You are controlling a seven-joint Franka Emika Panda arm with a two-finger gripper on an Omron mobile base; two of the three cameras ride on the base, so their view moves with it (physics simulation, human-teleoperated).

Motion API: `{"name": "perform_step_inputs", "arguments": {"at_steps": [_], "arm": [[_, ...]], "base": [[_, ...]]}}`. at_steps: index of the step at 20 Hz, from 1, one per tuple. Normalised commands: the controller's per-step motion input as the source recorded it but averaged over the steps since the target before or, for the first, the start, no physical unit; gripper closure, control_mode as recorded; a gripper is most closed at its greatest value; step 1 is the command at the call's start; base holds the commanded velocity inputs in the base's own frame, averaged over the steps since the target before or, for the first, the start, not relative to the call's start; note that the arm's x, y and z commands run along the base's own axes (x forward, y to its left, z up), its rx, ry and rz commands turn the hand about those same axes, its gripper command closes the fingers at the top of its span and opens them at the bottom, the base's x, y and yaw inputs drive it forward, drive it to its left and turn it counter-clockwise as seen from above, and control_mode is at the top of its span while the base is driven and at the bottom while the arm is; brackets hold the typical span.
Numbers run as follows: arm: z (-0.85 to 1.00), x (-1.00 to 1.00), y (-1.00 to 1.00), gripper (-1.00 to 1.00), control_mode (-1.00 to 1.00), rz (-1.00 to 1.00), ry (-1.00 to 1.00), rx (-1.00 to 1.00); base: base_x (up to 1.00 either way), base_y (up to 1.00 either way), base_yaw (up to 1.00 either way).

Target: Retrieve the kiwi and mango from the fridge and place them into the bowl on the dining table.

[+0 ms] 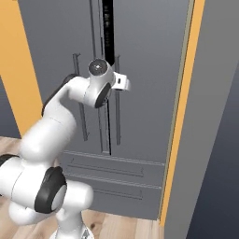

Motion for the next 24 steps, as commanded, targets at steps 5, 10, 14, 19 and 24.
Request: {"name": "perform_step_inputs", "arguments": {"at_steps": [5,10,14,19,24], "arm": [[-0.24,0.69,-0.02,-1.0,-1.0,0.0,-0.06,0.0],[-0.1,0.65,-0.18,-1.0,-1.0,0.0,0.0,0.0],[-0.01,0.61,-0.43,-1.0,-1.0,0.0,0.0,0.01],[-0.09,0.61,-0.2,-1.0,-1.0,0.0,0.0,0.0],[-0.33,0.61,-0.03,1.0,-1.0,0.01,-0.01,0.0]], "base": [[0.0,0.0,0.0],[0.0,0.0,0.0],[0.0,0.0,0.0],[0.0,0.0,0.0],[0.0,0.0,0.0]]}}
